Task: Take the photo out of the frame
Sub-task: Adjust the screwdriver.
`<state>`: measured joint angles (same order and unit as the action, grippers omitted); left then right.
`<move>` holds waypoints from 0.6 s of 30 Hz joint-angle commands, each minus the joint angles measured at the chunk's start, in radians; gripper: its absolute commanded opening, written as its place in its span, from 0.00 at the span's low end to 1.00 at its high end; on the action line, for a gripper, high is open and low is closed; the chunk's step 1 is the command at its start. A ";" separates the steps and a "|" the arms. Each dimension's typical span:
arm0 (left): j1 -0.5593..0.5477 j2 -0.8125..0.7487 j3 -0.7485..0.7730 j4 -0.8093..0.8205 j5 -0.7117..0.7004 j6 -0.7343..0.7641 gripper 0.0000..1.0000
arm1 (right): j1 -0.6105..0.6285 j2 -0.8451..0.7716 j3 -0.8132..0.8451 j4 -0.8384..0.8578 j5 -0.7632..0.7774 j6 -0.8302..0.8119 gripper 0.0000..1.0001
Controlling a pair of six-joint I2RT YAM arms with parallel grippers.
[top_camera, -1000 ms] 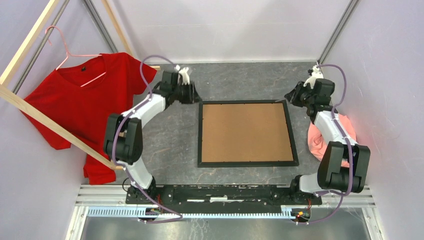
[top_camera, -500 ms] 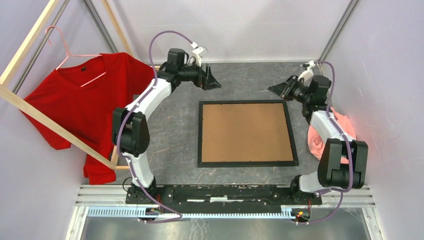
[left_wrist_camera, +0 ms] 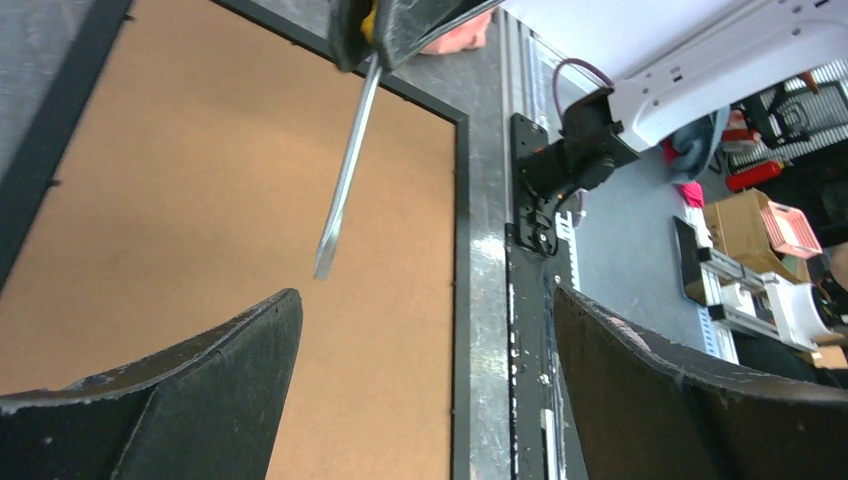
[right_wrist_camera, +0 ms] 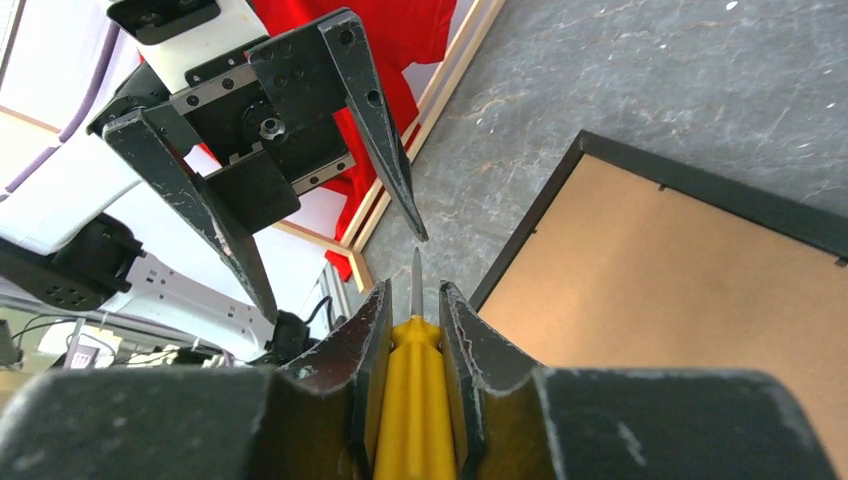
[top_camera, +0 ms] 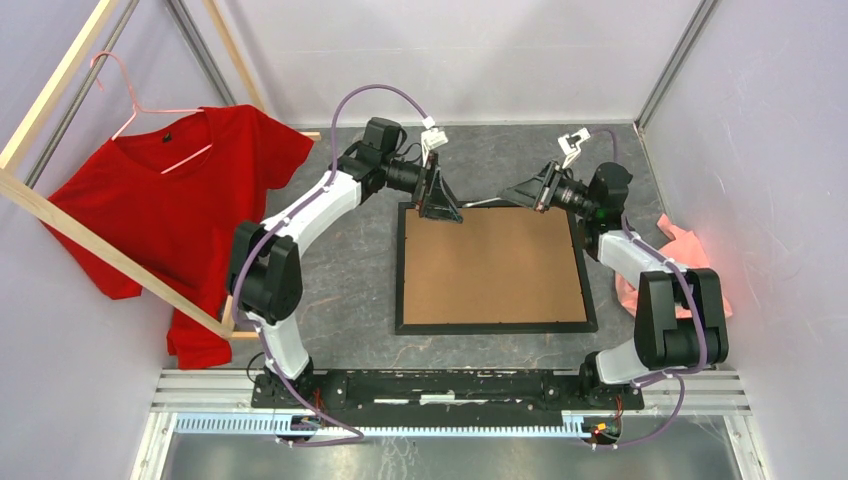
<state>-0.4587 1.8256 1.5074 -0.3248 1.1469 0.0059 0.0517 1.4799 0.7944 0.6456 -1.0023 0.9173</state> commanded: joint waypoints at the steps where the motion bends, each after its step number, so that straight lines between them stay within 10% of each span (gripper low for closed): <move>1: -0.045 -0.058 -0.007 -0.005 0.080 0.050 0.99 | 0.010 -0.043 -0.030 0.177 -0.091 0.067 0.00; 18: -0.065 -0.028 -0.008 -0.024 0.150 0.069 0.82 | 0.021 -0.059 -0.072 0.222 -0.080 0.078 0.00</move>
<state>-0.5133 1.8107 1.5002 -0.3473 1.2179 0.0261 0.0639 1.4124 0.7223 0.7967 -1.0832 0.9810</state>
